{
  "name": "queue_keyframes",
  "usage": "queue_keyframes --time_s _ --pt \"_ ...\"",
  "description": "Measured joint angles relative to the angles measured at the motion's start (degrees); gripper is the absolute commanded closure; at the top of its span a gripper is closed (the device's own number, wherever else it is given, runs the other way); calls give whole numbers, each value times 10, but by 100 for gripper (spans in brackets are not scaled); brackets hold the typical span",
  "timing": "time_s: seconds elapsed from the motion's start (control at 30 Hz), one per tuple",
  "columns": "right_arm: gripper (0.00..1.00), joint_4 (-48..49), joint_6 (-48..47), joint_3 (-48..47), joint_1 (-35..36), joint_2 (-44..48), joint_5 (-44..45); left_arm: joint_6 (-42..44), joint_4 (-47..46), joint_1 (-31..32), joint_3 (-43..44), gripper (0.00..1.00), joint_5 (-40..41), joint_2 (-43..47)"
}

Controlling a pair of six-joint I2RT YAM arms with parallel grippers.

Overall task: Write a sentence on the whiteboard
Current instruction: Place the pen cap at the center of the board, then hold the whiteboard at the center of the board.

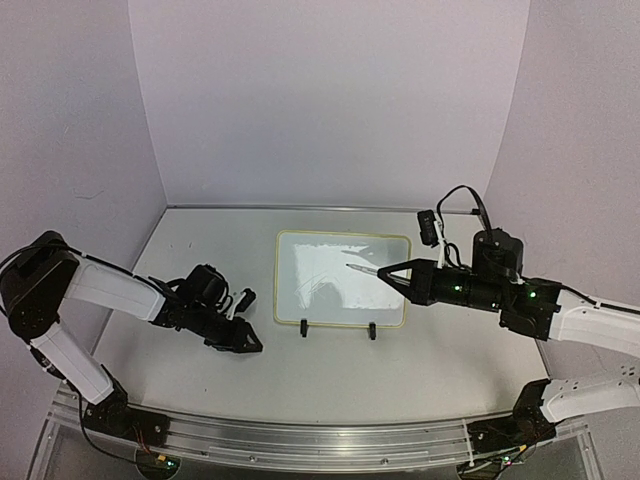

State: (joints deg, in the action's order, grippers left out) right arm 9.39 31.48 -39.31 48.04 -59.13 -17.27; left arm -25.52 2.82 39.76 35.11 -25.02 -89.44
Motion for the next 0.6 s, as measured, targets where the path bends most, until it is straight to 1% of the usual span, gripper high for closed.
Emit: queue_keyframes --time_s 0.1,0.33,0.5,0.6 --pt "100 0 0 0 1 0 1 1 -6 0 1 39 -3 2" --pt "100 0 0 0 4 0 1 11 4 1 1 26 13 17" --pt "100 0 0 0 6 0 2 21 34 -3 1 22 34 46" --pt "100 0 0 0 6 1 2 19 40 -27 1 22 25 71"
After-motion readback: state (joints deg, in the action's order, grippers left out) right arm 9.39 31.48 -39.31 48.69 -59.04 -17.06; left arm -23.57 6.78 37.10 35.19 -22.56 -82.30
